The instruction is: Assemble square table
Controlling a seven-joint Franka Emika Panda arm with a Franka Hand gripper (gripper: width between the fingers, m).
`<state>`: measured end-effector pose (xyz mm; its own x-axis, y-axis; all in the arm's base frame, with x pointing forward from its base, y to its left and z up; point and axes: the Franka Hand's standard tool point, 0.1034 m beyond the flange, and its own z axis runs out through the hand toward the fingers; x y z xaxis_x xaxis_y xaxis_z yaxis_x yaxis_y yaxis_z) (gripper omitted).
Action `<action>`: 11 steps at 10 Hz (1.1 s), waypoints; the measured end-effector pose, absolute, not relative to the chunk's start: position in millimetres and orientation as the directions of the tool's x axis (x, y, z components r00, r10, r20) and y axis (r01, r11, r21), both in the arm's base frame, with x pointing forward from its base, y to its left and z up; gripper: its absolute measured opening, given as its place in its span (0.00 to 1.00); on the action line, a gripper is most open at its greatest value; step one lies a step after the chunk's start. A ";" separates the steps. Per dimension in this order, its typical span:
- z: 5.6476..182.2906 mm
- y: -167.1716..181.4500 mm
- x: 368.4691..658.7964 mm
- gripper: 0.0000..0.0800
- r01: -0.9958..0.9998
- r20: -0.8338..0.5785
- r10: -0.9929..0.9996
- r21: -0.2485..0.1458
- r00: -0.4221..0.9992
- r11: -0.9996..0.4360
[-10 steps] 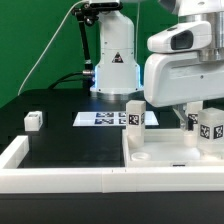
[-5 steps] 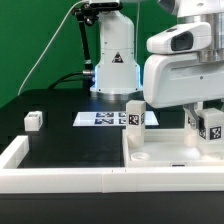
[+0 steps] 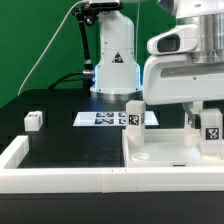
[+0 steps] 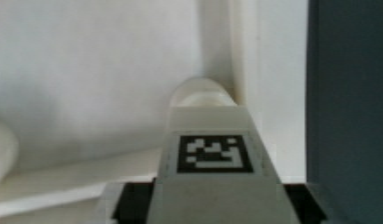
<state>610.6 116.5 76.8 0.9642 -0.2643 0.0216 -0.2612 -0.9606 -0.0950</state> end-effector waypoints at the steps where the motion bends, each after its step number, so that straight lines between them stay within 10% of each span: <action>1: 76.4 117.3 610.4 0.36 -0.378 0.009 -0.381 -0.097 0.925 -0.921; 8: 75.1 121.2 609.1 0.36 -0.856 -0.064 -0.854 -0.086 0.516 -0.510; 11: 75.0 120.7 609.1 0.64 -0.801 -0.056 -0.800 -0.092 0.597 -0.592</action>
Offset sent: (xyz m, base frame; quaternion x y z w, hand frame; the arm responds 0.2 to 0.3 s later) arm -0.0059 0.0097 -0.0108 -0.0277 -0.0113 0.2611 0.9648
